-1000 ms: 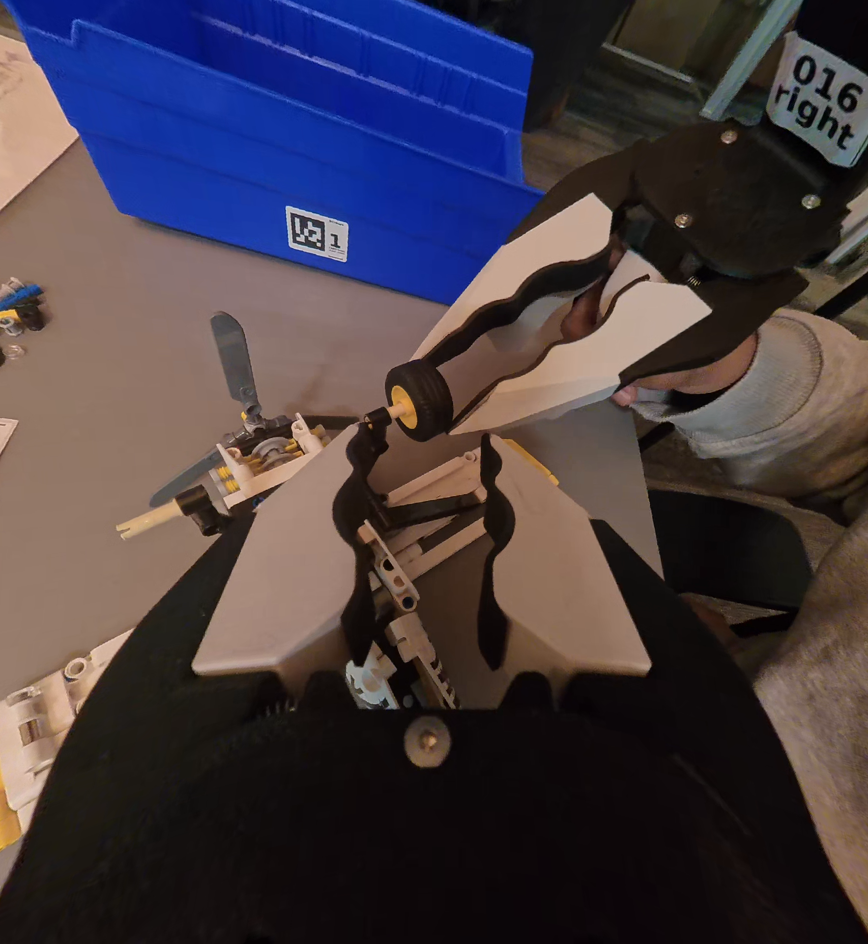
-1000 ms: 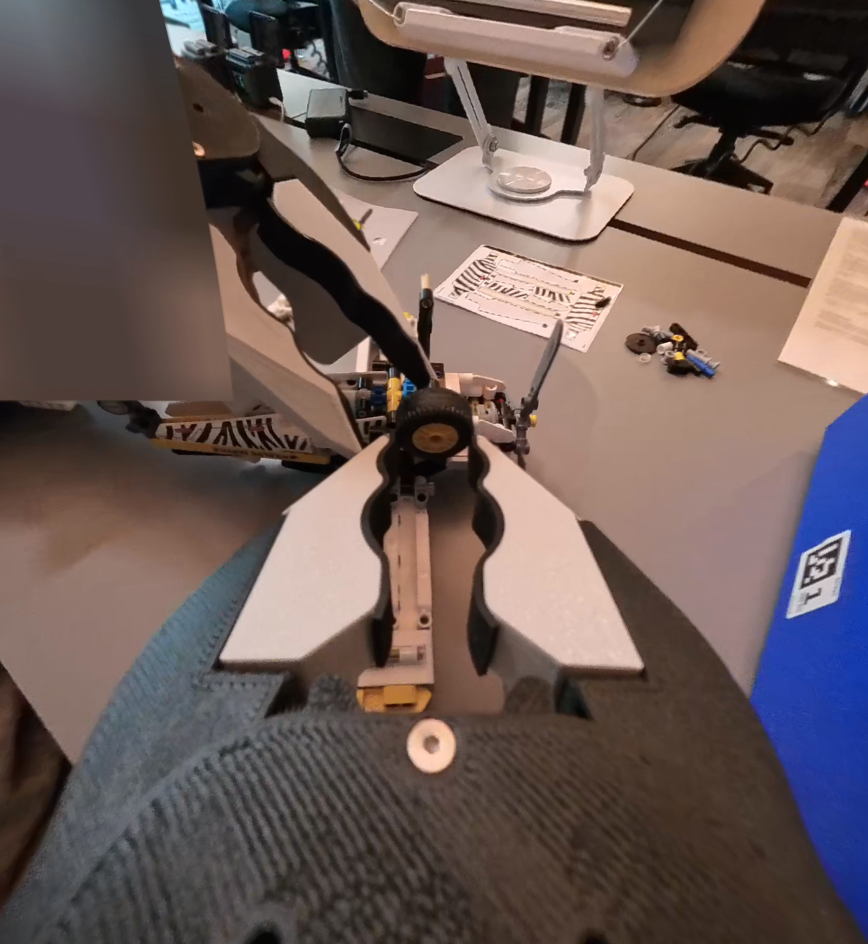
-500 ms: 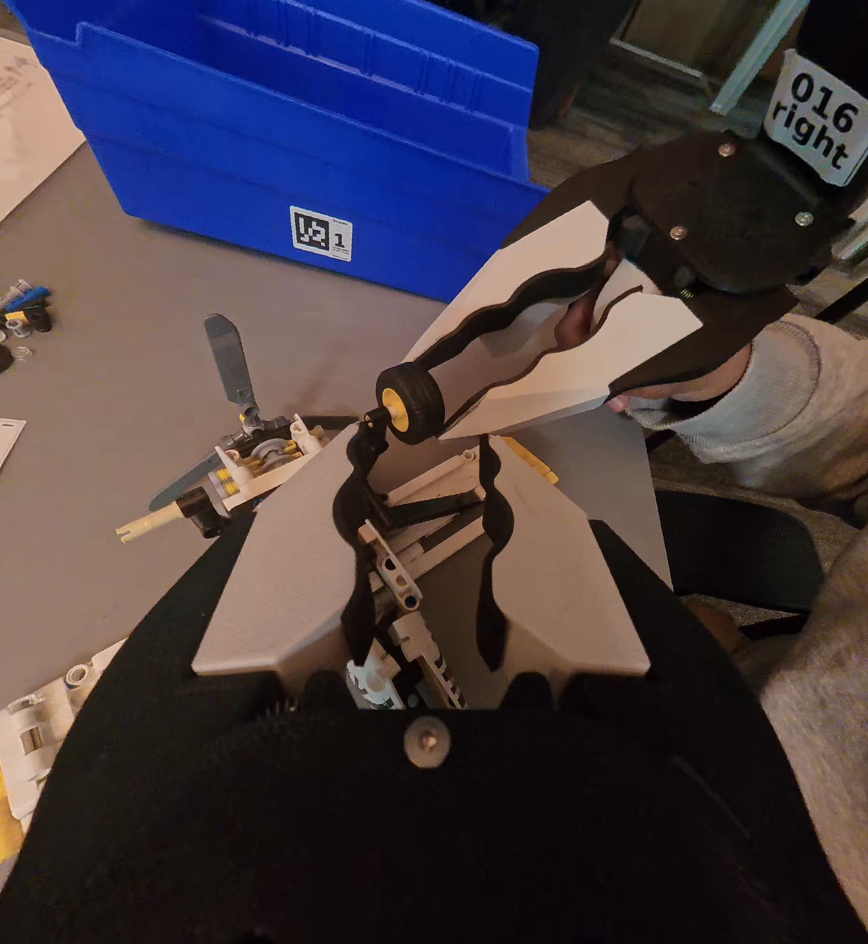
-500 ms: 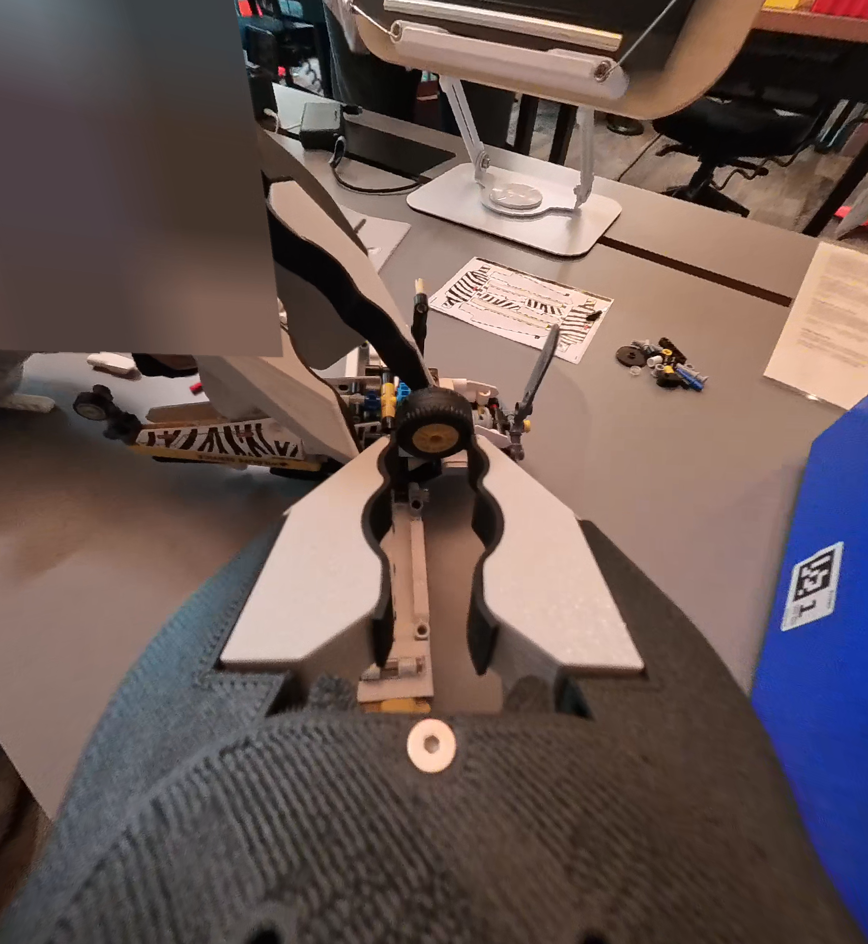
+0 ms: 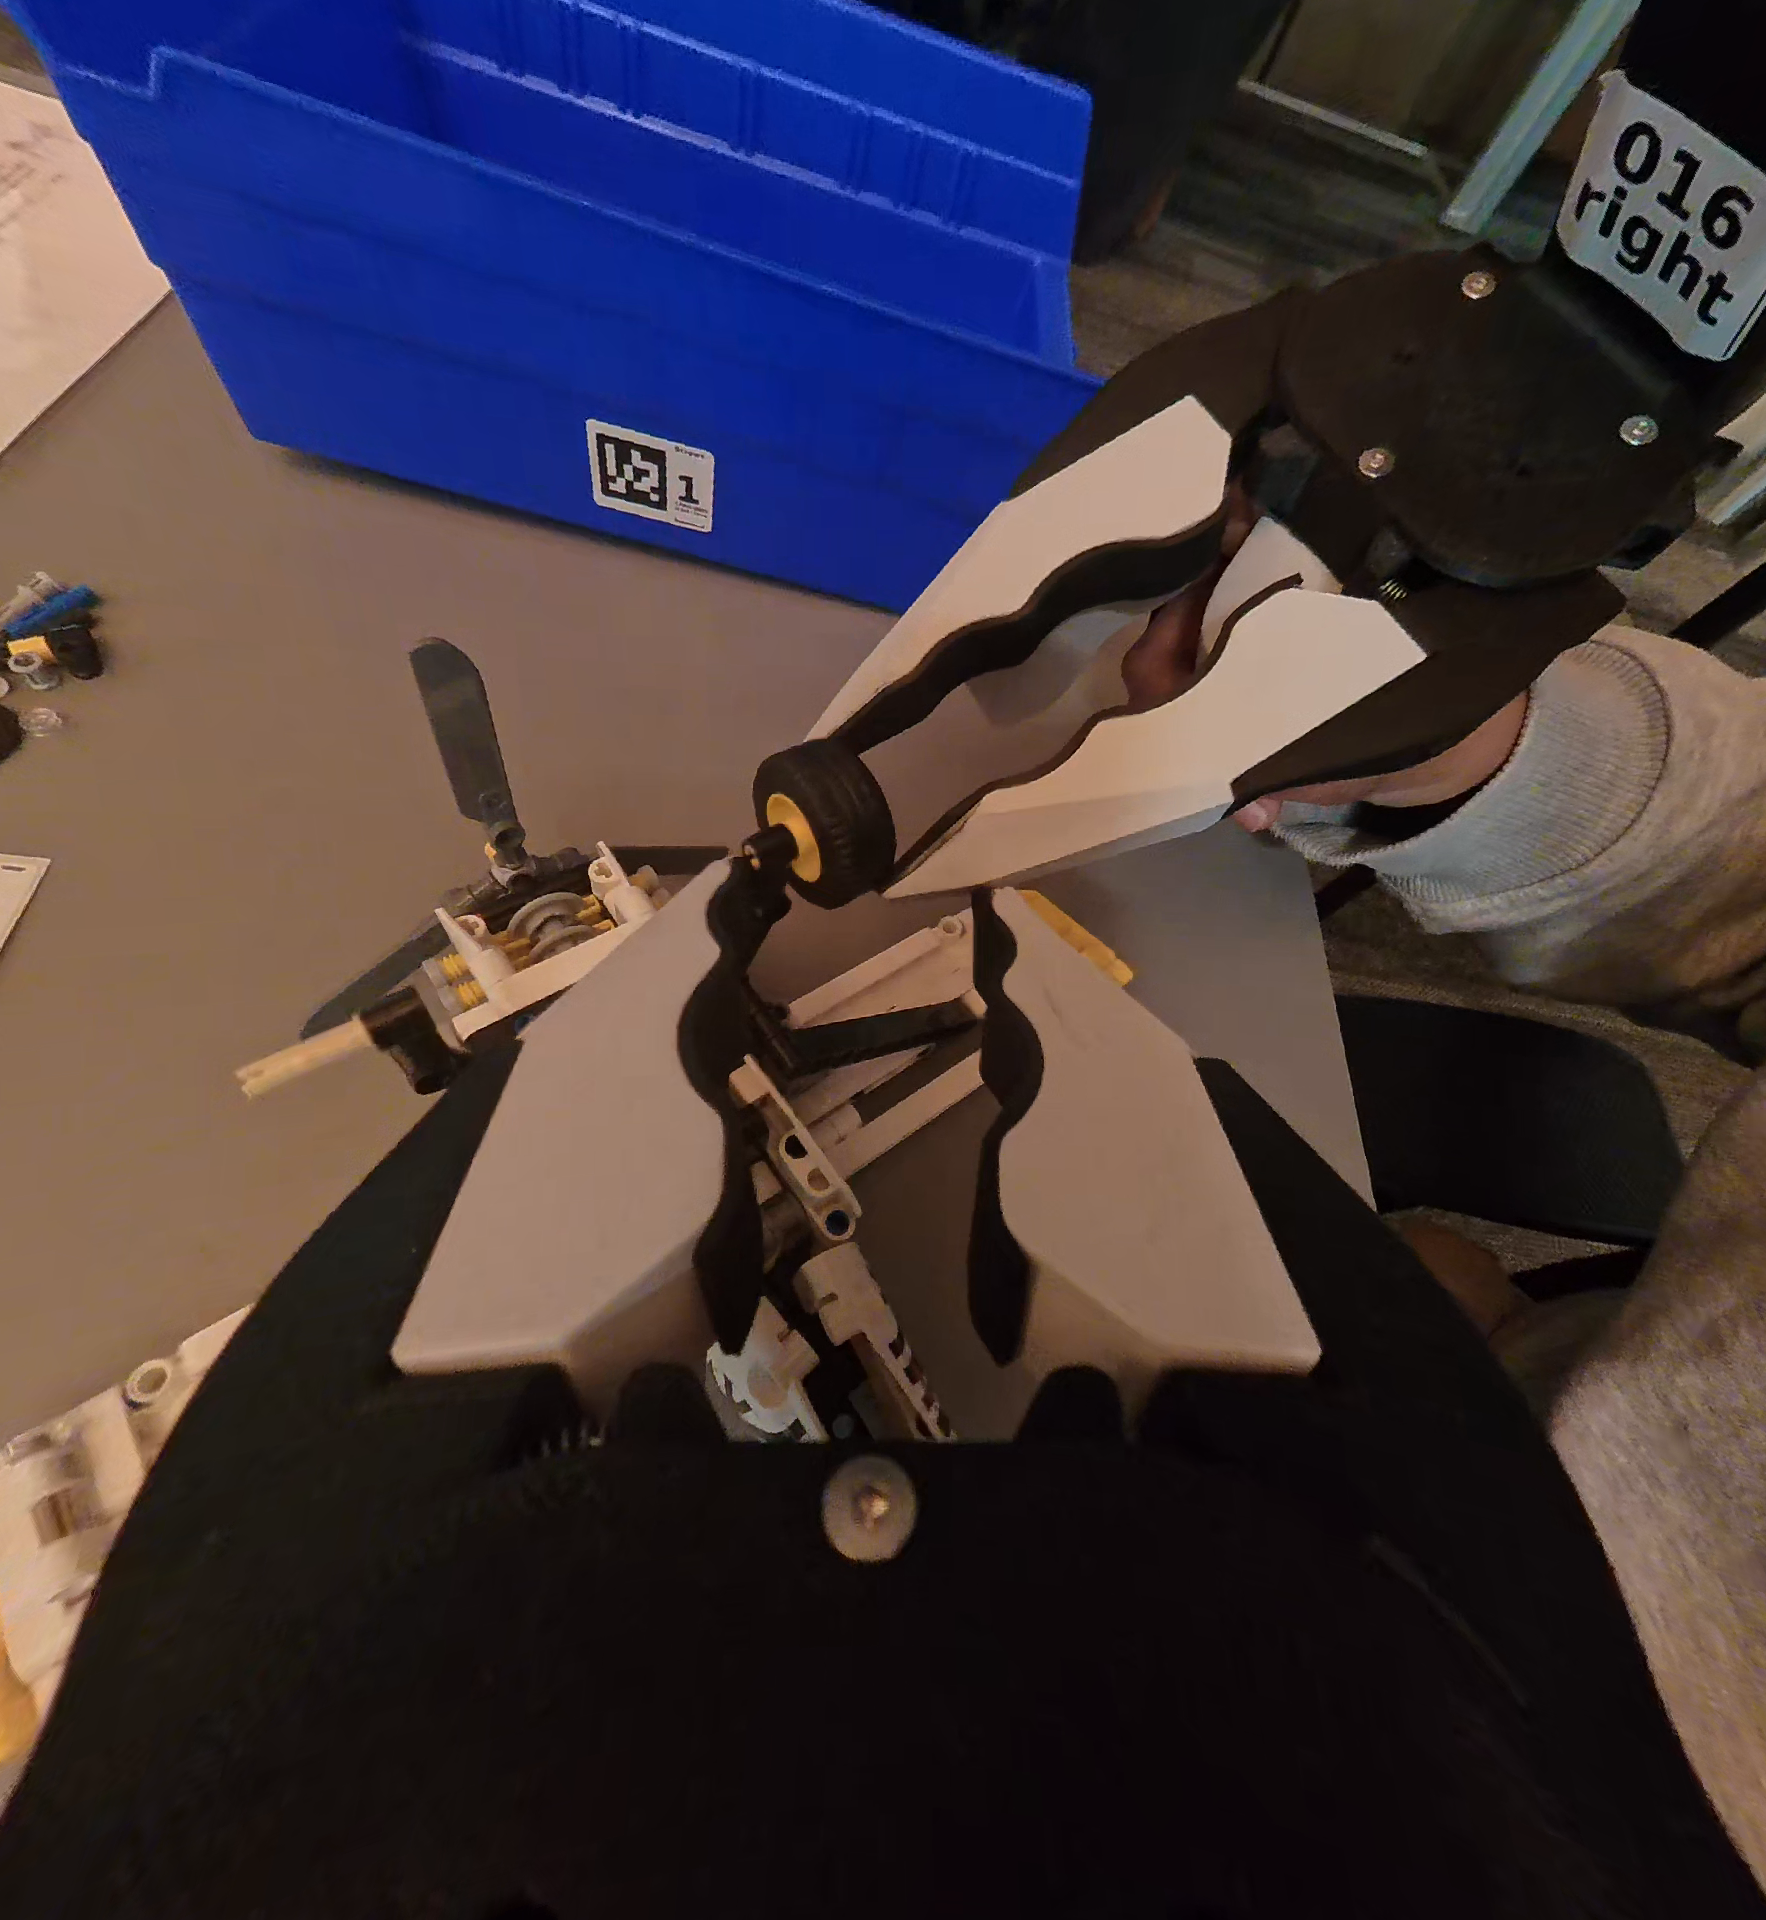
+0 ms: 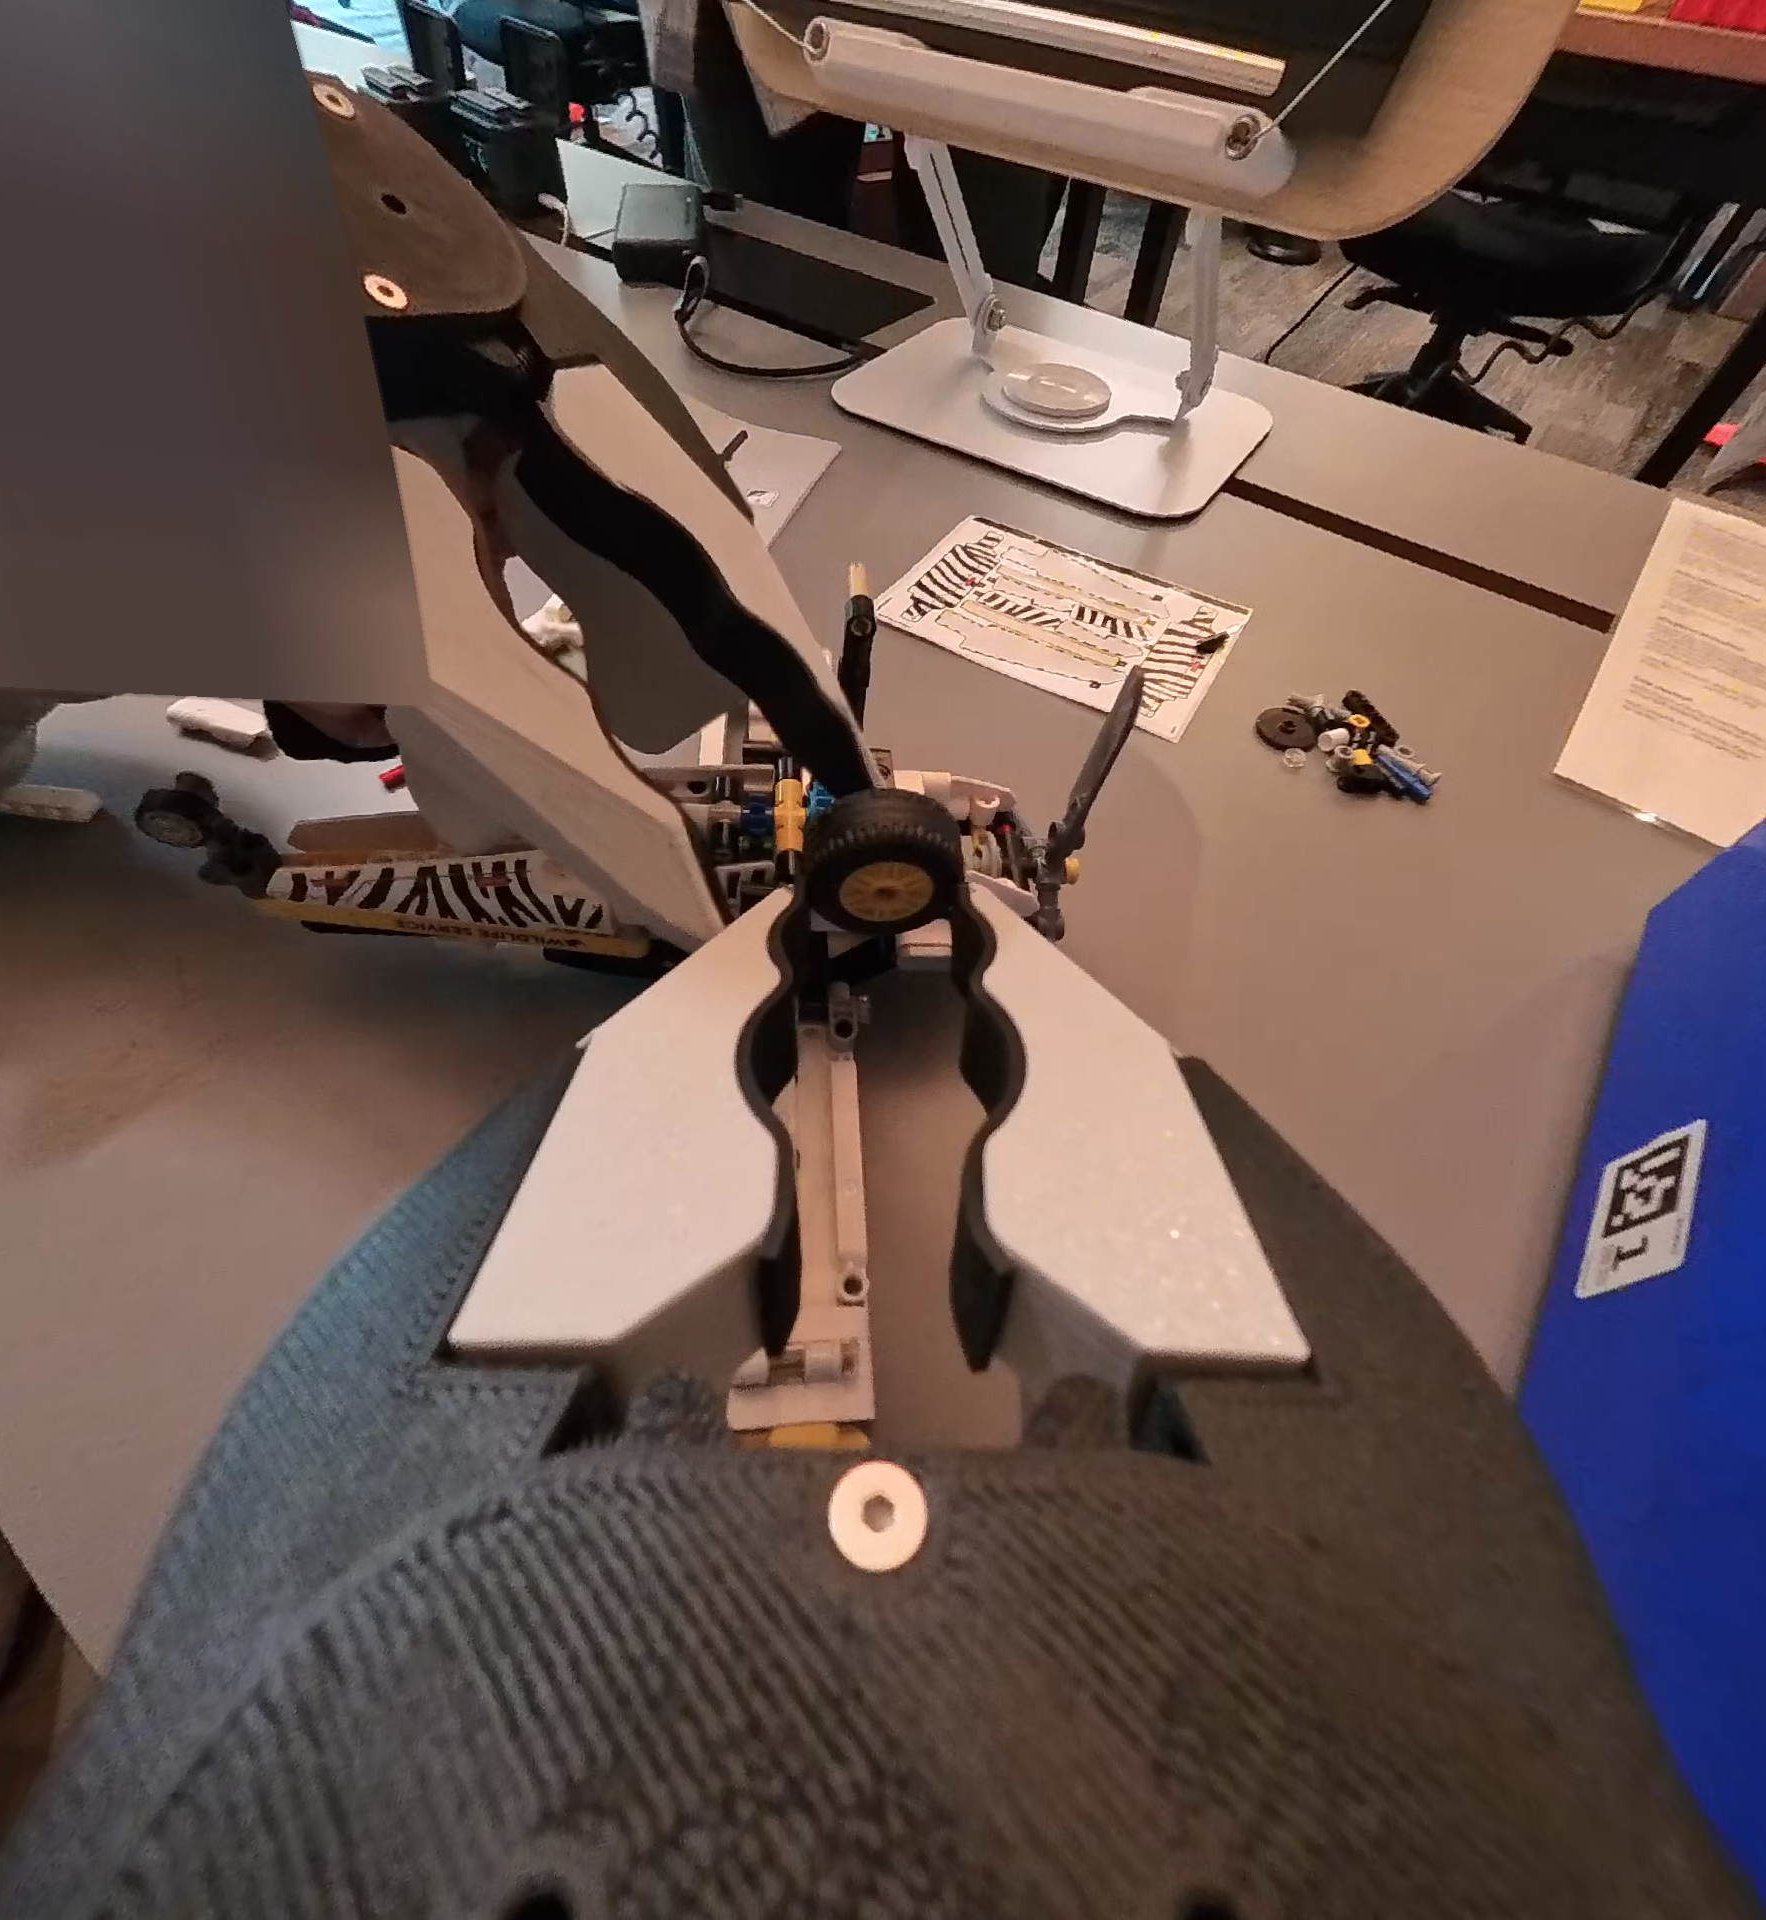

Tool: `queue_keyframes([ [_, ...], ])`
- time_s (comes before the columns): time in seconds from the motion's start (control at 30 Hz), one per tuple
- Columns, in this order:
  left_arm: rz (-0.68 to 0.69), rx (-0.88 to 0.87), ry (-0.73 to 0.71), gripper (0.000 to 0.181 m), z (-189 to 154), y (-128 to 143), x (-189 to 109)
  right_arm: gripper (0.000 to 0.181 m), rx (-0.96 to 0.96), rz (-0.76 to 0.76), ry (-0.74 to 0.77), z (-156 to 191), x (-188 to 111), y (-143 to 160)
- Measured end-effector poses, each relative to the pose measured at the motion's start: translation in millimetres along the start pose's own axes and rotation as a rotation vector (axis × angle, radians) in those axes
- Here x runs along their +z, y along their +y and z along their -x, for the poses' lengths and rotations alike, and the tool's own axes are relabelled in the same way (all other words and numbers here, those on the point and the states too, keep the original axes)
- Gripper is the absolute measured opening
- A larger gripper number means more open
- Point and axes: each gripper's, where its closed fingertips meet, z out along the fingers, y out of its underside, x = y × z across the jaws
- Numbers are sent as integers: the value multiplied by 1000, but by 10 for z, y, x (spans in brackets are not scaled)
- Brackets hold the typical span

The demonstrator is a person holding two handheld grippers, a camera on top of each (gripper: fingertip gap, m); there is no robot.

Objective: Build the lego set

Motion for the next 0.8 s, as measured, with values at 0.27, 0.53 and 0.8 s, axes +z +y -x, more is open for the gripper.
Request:
queue_keyframes([
  [0.27,25,-14,-7,43,14,-2,-13,26,-19,3,26,-14,8,-25],
  [0.53,43,-19,-35,51,70,39,-2,31,-10,7,51,-46,-34,-4],
  [0.8,16,-21,-62,51,85,-8,-95,33,14,-21,68,-64,-150,-47],
])
